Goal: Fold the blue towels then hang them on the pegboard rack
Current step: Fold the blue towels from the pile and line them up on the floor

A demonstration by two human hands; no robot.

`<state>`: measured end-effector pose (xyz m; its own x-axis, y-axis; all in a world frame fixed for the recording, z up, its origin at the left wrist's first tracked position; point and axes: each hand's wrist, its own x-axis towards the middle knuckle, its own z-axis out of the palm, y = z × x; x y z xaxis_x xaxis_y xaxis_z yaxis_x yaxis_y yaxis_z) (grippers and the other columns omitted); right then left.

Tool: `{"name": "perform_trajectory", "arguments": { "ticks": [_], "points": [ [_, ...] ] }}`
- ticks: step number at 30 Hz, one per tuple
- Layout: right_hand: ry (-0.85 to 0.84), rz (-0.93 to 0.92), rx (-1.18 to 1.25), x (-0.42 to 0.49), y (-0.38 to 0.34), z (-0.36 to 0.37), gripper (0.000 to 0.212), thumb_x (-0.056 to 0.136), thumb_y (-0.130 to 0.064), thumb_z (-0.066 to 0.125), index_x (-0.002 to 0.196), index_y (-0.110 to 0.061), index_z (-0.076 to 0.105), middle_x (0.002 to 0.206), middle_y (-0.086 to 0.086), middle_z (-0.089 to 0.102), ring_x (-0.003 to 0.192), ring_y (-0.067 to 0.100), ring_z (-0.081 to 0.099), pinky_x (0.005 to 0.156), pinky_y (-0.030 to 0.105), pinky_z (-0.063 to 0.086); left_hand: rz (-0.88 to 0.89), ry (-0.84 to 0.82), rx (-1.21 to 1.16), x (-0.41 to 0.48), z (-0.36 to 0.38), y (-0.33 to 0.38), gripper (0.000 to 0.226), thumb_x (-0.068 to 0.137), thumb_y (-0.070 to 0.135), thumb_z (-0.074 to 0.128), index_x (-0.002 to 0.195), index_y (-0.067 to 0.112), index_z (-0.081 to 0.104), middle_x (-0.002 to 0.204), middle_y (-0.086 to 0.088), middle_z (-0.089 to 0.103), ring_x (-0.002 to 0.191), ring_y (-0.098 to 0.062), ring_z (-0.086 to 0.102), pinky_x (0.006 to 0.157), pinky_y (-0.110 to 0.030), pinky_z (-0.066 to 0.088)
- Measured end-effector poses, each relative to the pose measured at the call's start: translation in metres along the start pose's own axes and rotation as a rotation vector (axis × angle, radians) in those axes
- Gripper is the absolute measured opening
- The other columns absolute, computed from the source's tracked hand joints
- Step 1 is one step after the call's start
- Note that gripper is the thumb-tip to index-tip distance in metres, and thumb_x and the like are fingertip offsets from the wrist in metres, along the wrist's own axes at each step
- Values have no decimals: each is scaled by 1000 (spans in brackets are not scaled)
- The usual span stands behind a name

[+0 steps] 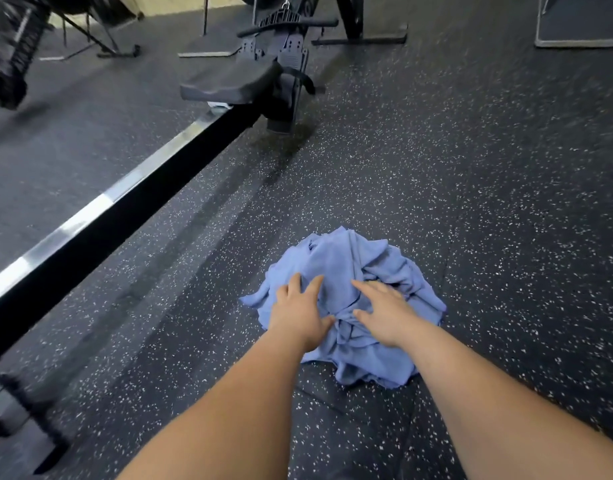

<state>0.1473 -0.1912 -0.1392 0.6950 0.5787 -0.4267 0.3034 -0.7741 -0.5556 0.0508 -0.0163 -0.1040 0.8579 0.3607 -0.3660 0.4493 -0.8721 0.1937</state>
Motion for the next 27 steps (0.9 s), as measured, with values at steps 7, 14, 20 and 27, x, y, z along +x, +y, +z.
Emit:
{"name": "perform_trajectory", "arguments": {
  "ticks": [7,14,20,27],
  "points": [
    [185,-16,163,-2,-6,-18,57,97,-4,55,152,-19,55,157,-4,47,144,24,44,120,37,34,18,74,-30,-1,-10,2,80,100,49,65,166,38,21,175,-11,6,157,-38,10,128,-46,20],
    [185,-62,394,-34,-35,-58,58,89,6,53,113,-39,79,120,-14,76,117,12,68,110,38,50,153,175,-258,-9,-42,28,69,98,49,67,160,35,40,156,4,54,144,-26,42,118,-44,36],
    [279,-95,504,-99,-58,-108,57,86,17,49,108,-25,82,84,-16,77,66,-12,64,69,12,49,208,208,-389,-41,-81,74,16,98,26,70,114,20,70,98,-1,75,91,-25,65,79,-35,48],
    [419,-114,118,-184,-68,-149,40,86,-20,79,118,-43,74,108,-9,67,94,13,64,93,32,53,376,227,-479,-100,-114,122,14,100,29,67,88,21,67,76,2,68,73,-22,60,71,-37,52]
  ]
}}
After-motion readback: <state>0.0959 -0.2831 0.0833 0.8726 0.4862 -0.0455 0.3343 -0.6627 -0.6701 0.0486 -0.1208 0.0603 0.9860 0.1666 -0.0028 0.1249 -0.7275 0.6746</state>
